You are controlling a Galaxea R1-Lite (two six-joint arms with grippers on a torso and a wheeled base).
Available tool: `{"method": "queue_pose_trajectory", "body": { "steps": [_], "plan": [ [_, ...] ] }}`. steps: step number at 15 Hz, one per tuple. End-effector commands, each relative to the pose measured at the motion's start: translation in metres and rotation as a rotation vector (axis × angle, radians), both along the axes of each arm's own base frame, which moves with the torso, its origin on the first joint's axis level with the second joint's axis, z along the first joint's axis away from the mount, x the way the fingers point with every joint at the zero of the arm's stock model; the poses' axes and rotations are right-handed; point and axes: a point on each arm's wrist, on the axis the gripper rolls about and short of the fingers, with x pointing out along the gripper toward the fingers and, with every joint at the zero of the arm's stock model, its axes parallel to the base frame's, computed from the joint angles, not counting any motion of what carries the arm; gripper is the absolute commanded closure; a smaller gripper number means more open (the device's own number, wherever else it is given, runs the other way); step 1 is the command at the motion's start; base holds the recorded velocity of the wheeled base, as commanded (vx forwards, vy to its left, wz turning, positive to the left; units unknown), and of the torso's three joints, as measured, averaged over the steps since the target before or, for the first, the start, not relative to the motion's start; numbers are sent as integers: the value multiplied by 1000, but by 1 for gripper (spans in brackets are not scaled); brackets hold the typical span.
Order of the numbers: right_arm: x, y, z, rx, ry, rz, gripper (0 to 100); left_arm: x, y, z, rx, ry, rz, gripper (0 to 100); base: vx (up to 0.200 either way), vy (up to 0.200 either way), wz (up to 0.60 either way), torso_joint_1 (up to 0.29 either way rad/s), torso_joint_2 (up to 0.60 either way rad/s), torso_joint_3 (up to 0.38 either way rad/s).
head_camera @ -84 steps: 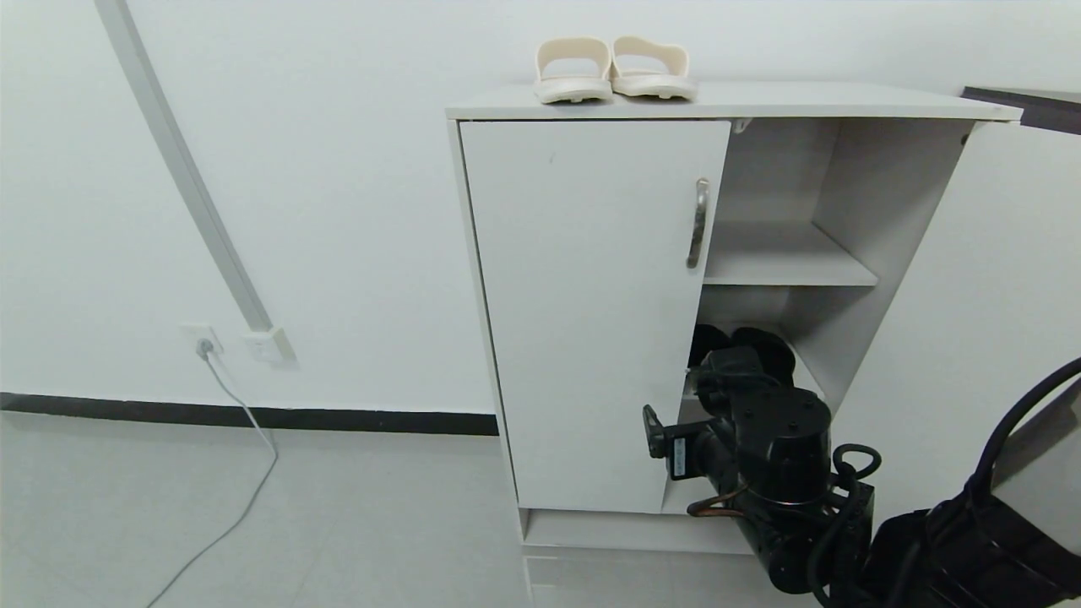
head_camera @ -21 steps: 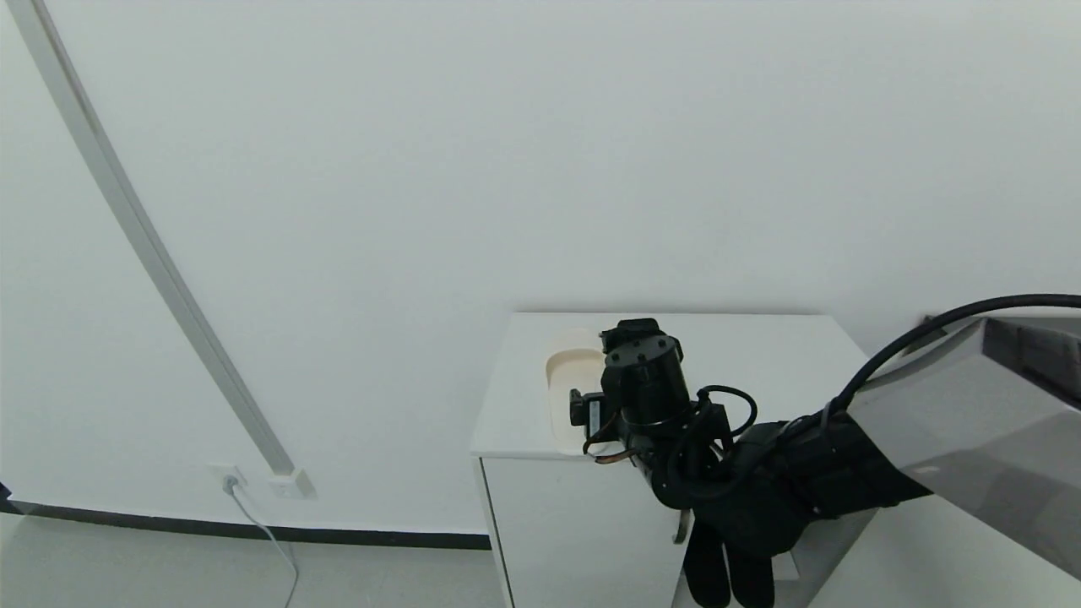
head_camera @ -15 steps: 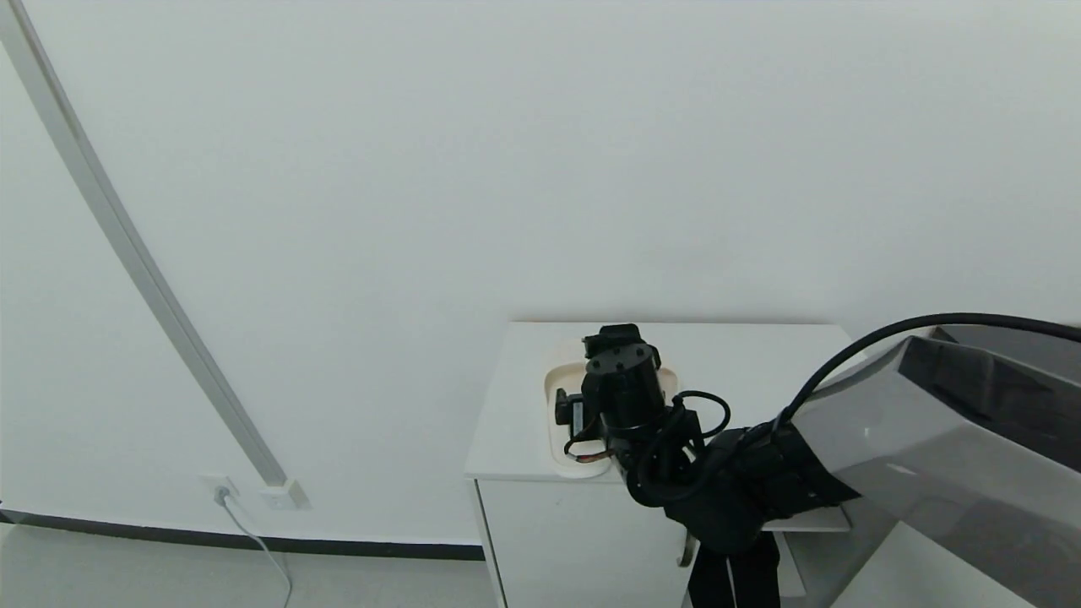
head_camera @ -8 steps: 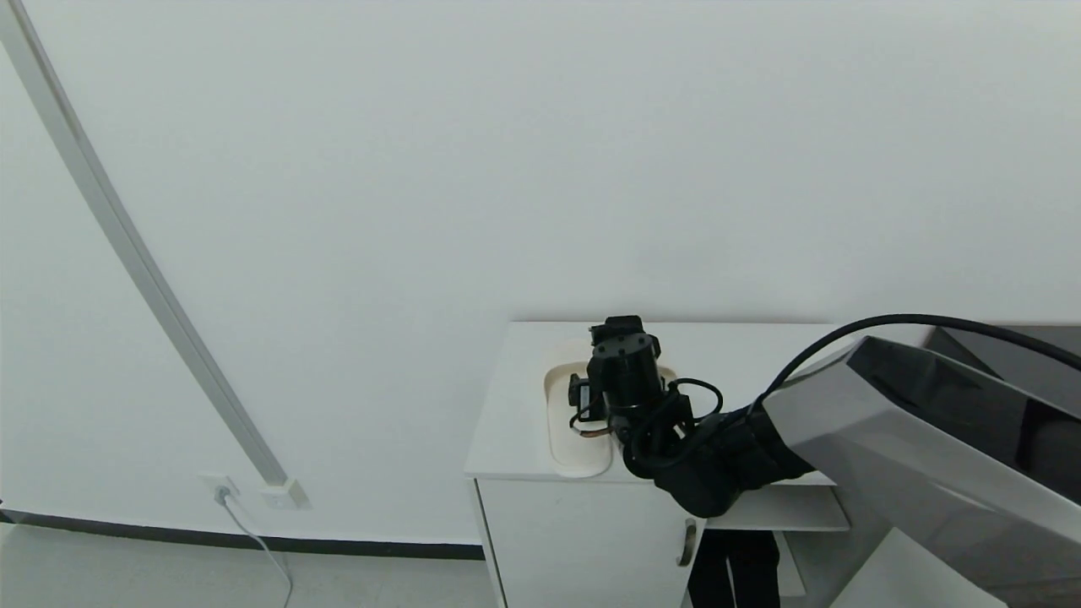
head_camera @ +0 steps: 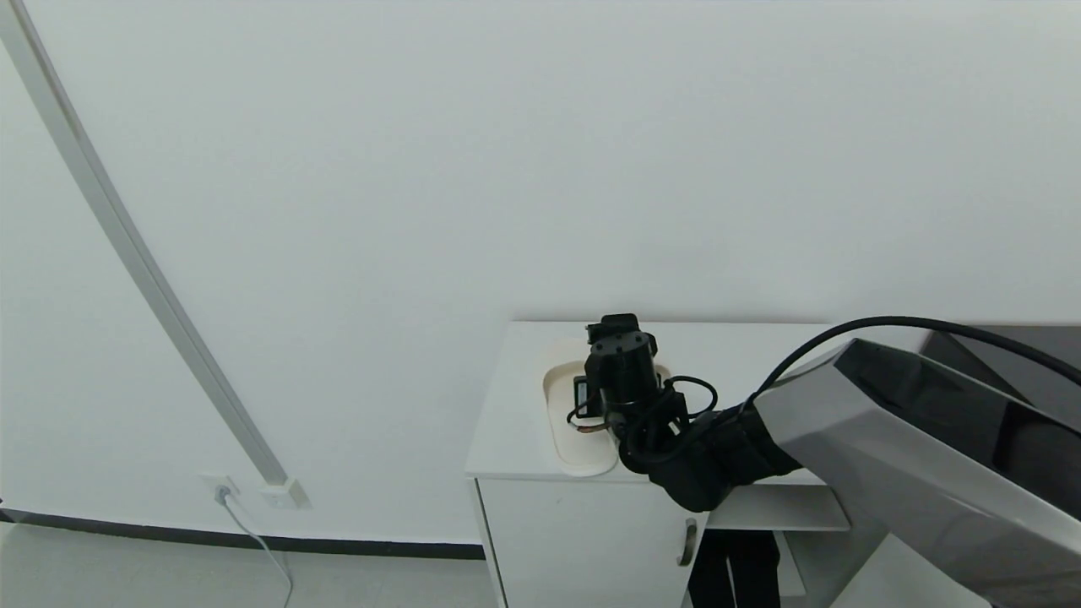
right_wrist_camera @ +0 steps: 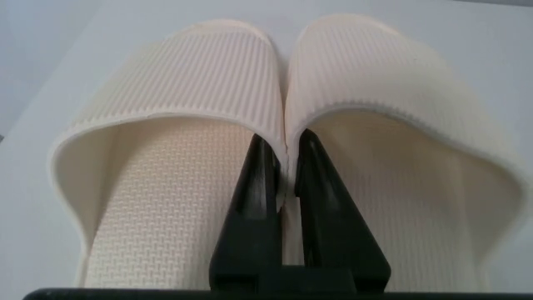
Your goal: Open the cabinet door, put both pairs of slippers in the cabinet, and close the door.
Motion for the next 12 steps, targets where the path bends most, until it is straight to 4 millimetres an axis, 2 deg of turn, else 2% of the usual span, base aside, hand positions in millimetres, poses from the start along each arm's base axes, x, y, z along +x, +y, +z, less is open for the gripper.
{"method": "queue_pose_trajectory", "body": {
  "steps": [1,3,7,10,12],
  "plan": [
    [-12,-4,15,11,-10,11,100,0,0,0,0,-1,0,100,0,0,0,0,0,0],
    [-32,-11,32,11,-10,31,100,0,0,0,0,2,0,100,0,0,0,0,0,0],
    [-98,-48,65,1,11,92,100,0,0,0,0,0,0,100,0,0,0,0,0,0],
    [-146,-78,64,-44,53,136,100,0,0,0,1,2,0,100,0,0,0,0,0,0],
    [-158,-87,69,-23,51,144,100,0,0,0,1,2,0,100,0,0,0,0,0,0]
  ]
}}
